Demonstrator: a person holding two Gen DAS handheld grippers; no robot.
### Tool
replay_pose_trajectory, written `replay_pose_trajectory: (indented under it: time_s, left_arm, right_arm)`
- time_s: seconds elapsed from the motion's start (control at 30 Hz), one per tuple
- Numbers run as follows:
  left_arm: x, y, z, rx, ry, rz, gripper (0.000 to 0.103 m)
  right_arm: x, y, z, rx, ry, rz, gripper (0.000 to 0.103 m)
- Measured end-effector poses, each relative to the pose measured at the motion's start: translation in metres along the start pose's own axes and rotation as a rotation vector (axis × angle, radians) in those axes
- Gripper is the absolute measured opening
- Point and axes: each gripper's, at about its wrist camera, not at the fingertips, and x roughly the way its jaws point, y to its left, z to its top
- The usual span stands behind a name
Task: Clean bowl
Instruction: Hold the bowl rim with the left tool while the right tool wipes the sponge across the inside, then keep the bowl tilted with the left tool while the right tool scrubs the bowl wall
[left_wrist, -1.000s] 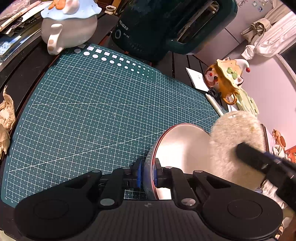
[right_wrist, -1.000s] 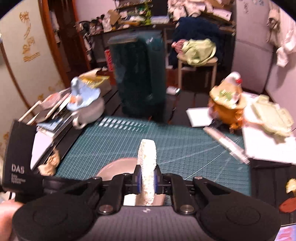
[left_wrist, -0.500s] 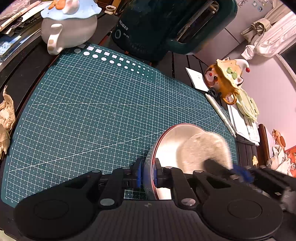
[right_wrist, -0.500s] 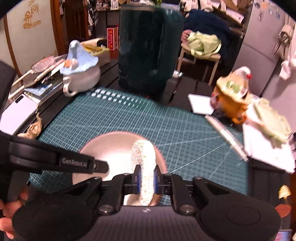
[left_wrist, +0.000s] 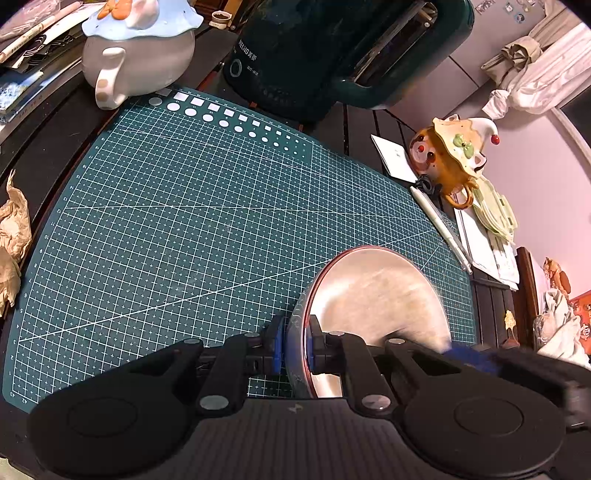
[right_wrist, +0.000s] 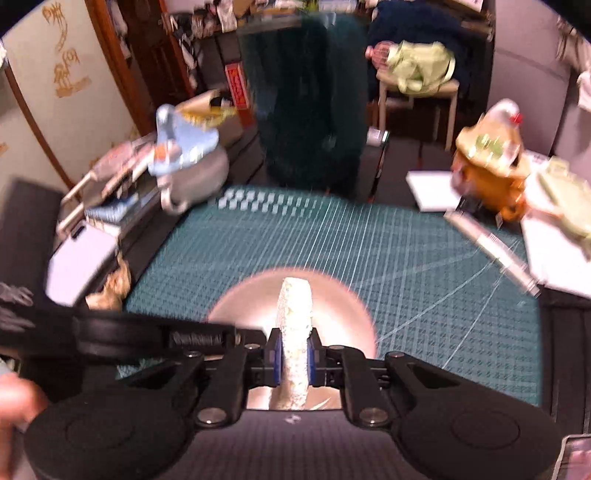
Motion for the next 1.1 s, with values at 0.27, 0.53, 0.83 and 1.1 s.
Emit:
replay_pose_trajectory:
  time_s: [0.27,0.53,0.83,1.1]
  left_arm:
    - [0.0,0.0,0.0,0.001,0.0,-0.004,0.011]
    - [0.0,0.0,0.0,-0.001,0.0,-0.003,0.011]
    - [-0.001,-0.001,0.0,-0.003,-0.001,-0.002,0.012]
    - [-0.001,0.0,0.0,-0.007,0.002,-0.009,0.012]
  right_arm:
    - [-0.01,0.017,-0.007,-0.128,-0.035,-0.191,0.011]
    - [-0.05,-0.008,0.008,0.018,-0.131,-0.026,0.012]
    - [0.0,0.009,-0.005,-0.038,-0.005,-0.048,0.012]
    - [-0.021,0.015,-0.005,-0.105,-0.06,-0.182,0.011]
